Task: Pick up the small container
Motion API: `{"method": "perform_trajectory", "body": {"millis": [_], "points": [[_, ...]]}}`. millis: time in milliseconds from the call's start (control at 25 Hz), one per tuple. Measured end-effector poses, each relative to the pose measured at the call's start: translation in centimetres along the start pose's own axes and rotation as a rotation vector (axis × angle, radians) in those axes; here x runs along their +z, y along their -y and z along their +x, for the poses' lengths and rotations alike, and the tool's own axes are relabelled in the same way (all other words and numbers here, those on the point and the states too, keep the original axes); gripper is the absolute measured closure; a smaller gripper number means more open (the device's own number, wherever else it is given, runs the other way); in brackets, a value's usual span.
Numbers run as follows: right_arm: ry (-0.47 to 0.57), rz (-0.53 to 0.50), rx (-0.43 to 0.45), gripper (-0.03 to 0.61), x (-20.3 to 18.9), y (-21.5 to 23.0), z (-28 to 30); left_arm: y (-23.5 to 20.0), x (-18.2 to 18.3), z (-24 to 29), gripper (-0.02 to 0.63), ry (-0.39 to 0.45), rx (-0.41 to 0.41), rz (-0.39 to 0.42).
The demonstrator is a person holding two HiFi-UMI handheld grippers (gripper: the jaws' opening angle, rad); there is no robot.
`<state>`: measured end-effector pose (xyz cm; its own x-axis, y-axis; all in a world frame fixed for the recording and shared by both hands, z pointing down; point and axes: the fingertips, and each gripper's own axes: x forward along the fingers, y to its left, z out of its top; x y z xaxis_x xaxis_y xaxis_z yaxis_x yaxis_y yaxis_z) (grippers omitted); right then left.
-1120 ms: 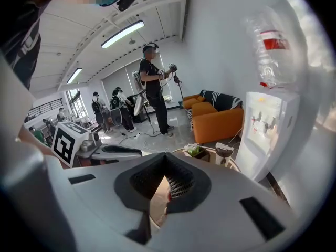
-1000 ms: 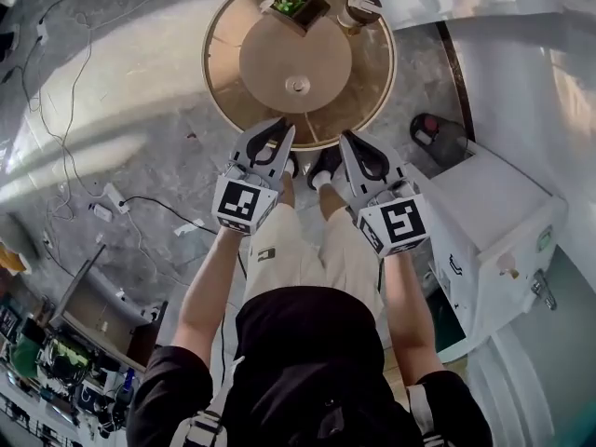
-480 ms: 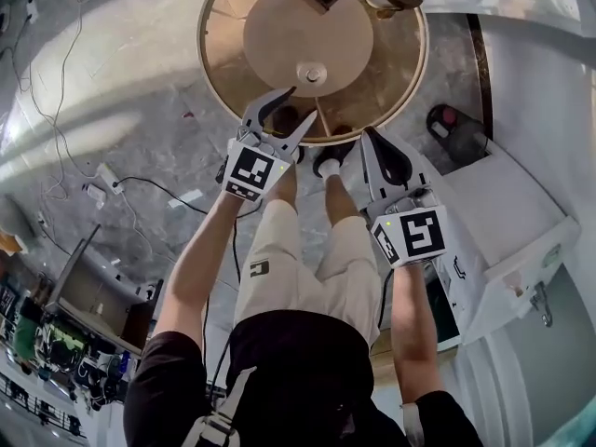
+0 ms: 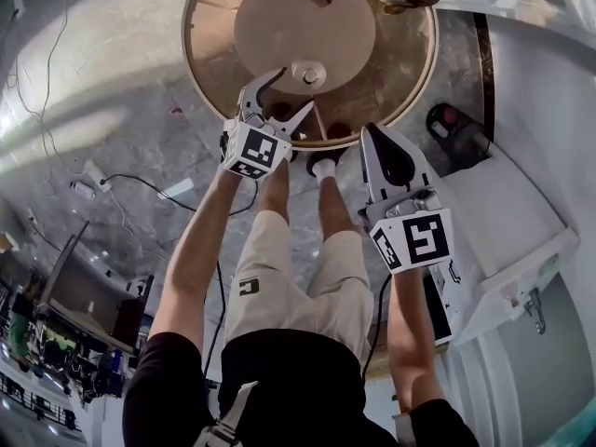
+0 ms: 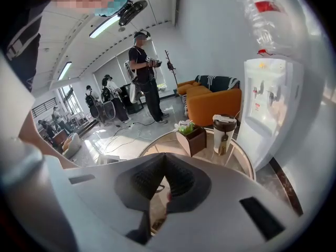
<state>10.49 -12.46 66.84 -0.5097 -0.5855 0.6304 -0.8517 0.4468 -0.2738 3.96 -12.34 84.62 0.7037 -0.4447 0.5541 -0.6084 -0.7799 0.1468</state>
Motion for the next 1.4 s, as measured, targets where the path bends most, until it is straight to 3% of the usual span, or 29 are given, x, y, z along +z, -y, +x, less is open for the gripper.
{"method": "perform_trajectory", "body": {"millis": [160,520,1400], "points": [[-0.001,0.008,-0.002,0.575,-0.5,0.6,0.4,0.1,-2.1,2.0,0.281,-0.017,0.011,0.041],[-0.034,0.036,0.007,0.575,-2.3,0.6,0.8,-0.1,-4.4,5.1,0.278,-0.035,0.057,-0.022],[-0.035,0.062,0.016,0.575,-2.6,0.9,0.5,-0.6,-3.5,7.2,0.279,-0.072,0.090,-0.001]]}}
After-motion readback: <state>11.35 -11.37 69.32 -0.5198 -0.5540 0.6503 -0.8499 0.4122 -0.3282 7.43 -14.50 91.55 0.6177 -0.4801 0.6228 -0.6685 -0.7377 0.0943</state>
